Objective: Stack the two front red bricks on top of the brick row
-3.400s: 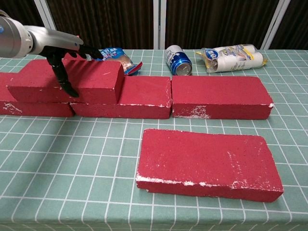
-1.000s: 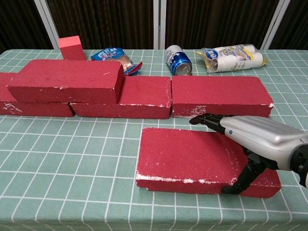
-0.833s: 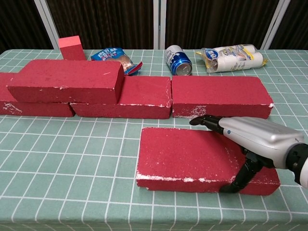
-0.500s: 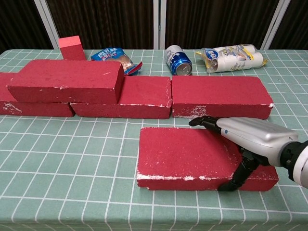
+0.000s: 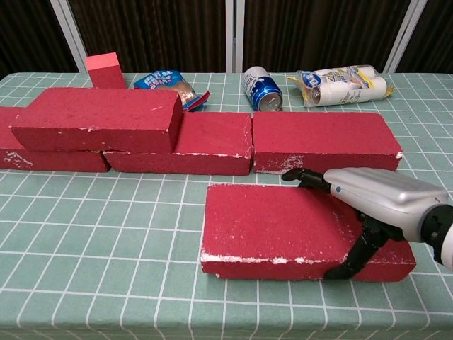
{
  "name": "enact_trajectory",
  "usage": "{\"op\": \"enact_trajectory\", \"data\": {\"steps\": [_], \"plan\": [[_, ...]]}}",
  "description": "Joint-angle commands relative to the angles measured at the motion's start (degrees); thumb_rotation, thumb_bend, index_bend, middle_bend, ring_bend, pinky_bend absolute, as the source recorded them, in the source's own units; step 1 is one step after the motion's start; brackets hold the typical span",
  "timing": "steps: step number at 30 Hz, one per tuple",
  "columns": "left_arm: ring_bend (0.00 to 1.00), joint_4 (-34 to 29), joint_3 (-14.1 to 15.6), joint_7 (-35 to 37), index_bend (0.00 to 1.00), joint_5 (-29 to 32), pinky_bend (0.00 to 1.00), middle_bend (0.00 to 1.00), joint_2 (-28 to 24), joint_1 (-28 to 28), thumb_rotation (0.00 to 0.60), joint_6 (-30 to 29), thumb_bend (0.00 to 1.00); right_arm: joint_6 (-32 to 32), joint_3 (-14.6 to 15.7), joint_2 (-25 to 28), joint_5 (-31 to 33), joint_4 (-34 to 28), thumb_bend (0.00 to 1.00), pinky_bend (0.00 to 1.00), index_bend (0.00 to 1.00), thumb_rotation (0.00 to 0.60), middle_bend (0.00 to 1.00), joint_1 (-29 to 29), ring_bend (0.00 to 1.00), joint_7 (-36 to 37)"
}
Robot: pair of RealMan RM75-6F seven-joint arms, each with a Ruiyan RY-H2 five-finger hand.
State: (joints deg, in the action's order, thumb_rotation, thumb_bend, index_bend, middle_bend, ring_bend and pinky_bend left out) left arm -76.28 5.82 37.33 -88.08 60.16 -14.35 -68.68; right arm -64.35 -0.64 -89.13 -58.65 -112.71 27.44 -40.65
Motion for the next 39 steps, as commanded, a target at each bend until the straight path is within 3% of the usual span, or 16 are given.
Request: {"op": "enact_trajectory", "data": {"steps": [1,7,13,19,31,39], "plan": [[0.00,-0.20,-0.05,0.06,0.01,-0.09,0.00,0.00,-0.17,0.14,0.600,-0.14,0.00,-1.77,0.17,3.18,-3.86,-3.16,0.03,0.25,0.01,0.600,0.22,-0.19,0.15,1.24],[0.00,-0.52,-0.24,0.26,0.01,0.02,0.00,0.00,-0.27,0.35,0.600,0.00,0.00,-1.55,-3.97,10.95,-7.36,-5.40,0.03,0.25,0.02,0.600,0.22,1.95,0.15,3.84],[0.00,-0.17,-0.97,0.16,0.01,0.35,0.00,0.00,0.60,0.69,0.600,-0.69,0.00,6.52,-9.95,17.09,-4.52,-0.09,0.04,0.27,0.02,0.600,0.24,7.14,0.16,11.52],[0.00,0.20,-1.39,-1.08,0.01,-0.29,0.00,0.00,1.44,1.52,0.600,-2.90,0.00,13.72,-13.01,19.03,-2.05,6.76,0.04,0.27,0.02,0.600,0.24,11.77,0.16,17.39],[0.00,0.54,-1.32,0.13,0.01,-0.41,0.00,0.00,1.36,1.69,0.600,-2.25,0.00,20.64,-14.31,12.87,4.46,20.14,0.03,0.27,0.02,0.600,0.24,19.29,0.17,22.18],[0.00,1.79,-1.18,1.53,0.01,-0.59,0.00,0.00,1.93,1.90,0.600,-2.00,0.00,19.96,-13.74,8.00,8.16,23.53,0.00,0.28,0.02,0.600,0.24,22.28,0.17,21.46]]}}
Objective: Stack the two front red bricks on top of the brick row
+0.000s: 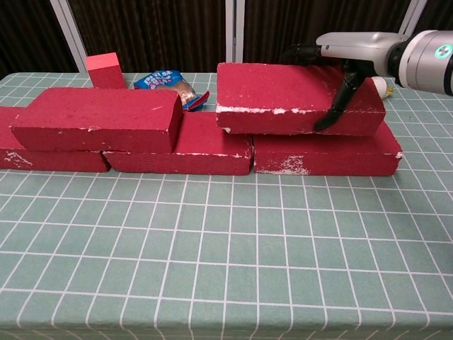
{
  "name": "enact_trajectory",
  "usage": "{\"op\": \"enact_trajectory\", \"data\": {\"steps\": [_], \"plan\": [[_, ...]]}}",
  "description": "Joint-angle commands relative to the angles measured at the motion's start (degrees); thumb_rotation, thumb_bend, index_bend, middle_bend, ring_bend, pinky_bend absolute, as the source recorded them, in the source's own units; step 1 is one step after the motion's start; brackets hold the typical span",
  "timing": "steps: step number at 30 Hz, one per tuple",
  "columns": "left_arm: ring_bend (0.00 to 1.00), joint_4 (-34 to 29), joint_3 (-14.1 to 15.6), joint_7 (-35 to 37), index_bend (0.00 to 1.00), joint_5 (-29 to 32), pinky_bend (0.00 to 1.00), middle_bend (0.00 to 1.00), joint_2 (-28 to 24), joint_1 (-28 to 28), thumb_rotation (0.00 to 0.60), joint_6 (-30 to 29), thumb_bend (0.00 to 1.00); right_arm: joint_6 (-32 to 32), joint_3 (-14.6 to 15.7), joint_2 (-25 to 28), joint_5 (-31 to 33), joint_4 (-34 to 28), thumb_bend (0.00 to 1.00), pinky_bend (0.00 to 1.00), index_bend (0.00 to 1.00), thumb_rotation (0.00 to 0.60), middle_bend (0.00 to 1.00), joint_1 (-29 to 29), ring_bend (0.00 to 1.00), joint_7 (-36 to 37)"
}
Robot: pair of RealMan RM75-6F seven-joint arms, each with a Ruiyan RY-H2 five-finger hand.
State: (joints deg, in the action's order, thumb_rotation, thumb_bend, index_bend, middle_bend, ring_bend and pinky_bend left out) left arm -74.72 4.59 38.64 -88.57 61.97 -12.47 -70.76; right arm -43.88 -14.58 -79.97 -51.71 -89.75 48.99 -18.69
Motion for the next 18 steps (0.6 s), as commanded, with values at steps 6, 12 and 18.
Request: {"op": "enact_trajectory", "data": {"steps": [6,12,18], "plan": [[0.00,1.19,0.24,1.46,0.01,-0.47,0.00,0.00,0.24,-0.01,0.600,0.32,0.00,-4.25,0.52,-3.73,5.45,-0.16,0.00,0.29,0.02,0.600,0.25,2.43,0.18,-4.17],[0.00,2.03,0.45,2.67,0.01,-0.89,0.00,0.00,0.61,-0.13,0.600,0.59,0.00,-4.63,0.94,-4.03,10.57,-2.07,0.00,0.29,0.02,0.600,0.25,4.75,0.18,-7.80],[0.00,2.59,0.49,3.53,0.01,-1.07,0.00,0.00,0.74,-0.16,0.600,0.58,0.00,-3.70,1.26,-4.03,14.26,-2.23,0.00,0.28,0.02,0.600,0.24,6.97,0.18,-9.09]]}}
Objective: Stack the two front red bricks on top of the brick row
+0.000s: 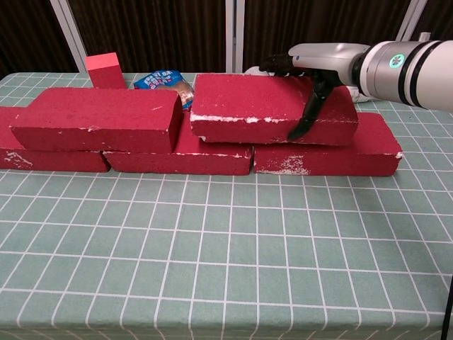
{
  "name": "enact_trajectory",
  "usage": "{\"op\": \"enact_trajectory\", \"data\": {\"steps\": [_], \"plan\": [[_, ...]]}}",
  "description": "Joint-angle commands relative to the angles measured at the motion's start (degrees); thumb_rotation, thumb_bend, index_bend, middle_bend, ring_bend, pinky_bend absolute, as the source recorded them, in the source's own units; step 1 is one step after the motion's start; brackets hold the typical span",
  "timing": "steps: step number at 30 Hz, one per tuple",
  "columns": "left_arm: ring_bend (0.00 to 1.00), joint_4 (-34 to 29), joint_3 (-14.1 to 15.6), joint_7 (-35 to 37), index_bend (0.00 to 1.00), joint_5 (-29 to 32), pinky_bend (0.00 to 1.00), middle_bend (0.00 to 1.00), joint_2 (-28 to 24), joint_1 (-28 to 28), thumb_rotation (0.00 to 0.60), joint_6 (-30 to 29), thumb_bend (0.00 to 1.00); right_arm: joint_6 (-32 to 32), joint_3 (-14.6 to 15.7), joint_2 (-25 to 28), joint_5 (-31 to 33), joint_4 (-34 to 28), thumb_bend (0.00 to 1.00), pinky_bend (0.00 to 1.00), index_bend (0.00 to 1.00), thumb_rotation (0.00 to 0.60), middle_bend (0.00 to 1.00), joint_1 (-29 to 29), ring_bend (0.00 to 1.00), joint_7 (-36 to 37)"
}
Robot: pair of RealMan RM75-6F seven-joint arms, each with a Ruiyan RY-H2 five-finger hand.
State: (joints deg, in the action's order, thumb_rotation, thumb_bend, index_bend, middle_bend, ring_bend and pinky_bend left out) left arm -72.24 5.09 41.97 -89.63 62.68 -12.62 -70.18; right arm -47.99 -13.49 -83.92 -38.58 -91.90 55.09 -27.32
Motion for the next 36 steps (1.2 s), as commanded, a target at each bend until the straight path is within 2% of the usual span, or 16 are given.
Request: {"op": "enact_trajectory", "data": {"steps": [1,12,36], "plan": [[0.00,0.19,0.00,0.34,0.01,-0.03,0.00,0.00,0.05,-0.01,0.600,0.02,0.00,0.63,0.18,-0.10,1.63,0.00,0.00,0.28,0.02,0.600,0.24,1.18,0.18,-0.51],[0.00,1.06,0.11,1.16,0.01,-0.14,0.00,0.00,0.49,0.00,0.600,0.12,0.00,1.55,0.79,-0.75,6.15,1.33,0.00,0.28,0.02,0.600,0.24,4.50,0.18,-1.07],[0.00,1.56,0.49,1.27,0.01,-0.42,0.00,0.00,0.96,-0.03,0.600,0.44,0.00,2.19,2.37,-2.35,8.78,3.35,0.00,0.28,0.02,0.600,0.23,8.05,0.18,0.04]]}}
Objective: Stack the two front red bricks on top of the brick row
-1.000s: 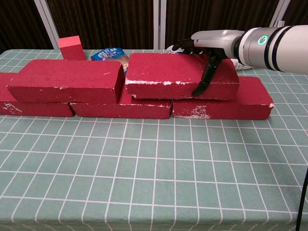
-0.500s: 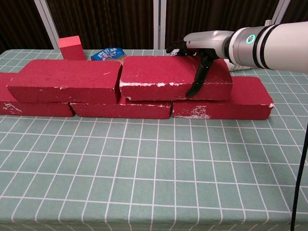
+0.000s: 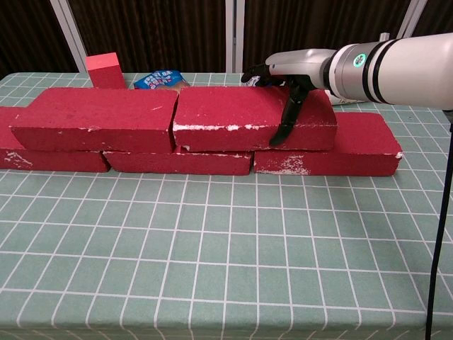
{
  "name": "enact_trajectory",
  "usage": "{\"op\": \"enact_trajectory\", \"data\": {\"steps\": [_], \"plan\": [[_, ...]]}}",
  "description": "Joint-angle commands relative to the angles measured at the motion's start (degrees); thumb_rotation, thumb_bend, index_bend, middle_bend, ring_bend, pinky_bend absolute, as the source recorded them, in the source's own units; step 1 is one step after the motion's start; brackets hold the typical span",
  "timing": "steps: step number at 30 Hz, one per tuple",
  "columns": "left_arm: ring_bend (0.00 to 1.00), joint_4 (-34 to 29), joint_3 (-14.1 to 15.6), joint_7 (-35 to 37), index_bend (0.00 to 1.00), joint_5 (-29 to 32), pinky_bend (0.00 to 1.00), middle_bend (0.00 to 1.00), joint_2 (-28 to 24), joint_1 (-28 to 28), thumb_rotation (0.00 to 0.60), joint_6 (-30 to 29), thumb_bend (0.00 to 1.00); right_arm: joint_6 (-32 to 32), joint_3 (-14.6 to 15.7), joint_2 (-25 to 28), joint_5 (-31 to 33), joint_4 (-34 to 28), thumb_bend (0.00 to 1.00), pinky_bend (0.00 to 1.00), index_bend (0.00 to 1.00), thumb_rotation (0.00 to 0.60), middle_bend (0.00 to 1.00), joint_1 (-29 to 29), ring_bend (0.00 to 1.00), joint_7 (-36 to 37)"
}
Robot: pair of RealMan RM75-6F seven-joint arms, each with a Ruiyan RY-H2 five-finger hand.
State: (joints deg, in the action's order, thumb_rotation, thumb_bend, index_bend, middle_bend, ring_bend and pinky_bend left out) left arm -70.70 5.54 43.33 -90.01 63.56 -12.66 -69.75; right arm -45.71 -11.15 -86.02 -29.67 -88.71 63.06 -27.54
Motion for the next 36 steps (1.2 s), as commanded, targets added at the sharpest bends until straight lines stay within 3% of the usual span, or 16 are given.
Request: {"op": "enact_trajectory", "data": {"steps": [1,36], "plan": [[0.00,0.04,0.07,-0.16,0.01,-0.04,0.00,0.00,0.15,0.02,0.600,0.04,0.00,-0.17,0.02,-0.40,-0.20,0.26,0.00,0.28,0.02,0.600,0.23,0.12,0.18,0.39],[0.00,1.27,0.56,1.08,0.01,-0.10,0.00,0.00,0.68,0.18,0.600,0.36,0.00,-1.14,0.43,-2.17,0.52,1.84,0.01,0.26,0.02,0.600,0.20,0.93,0.17,1.71]]}}
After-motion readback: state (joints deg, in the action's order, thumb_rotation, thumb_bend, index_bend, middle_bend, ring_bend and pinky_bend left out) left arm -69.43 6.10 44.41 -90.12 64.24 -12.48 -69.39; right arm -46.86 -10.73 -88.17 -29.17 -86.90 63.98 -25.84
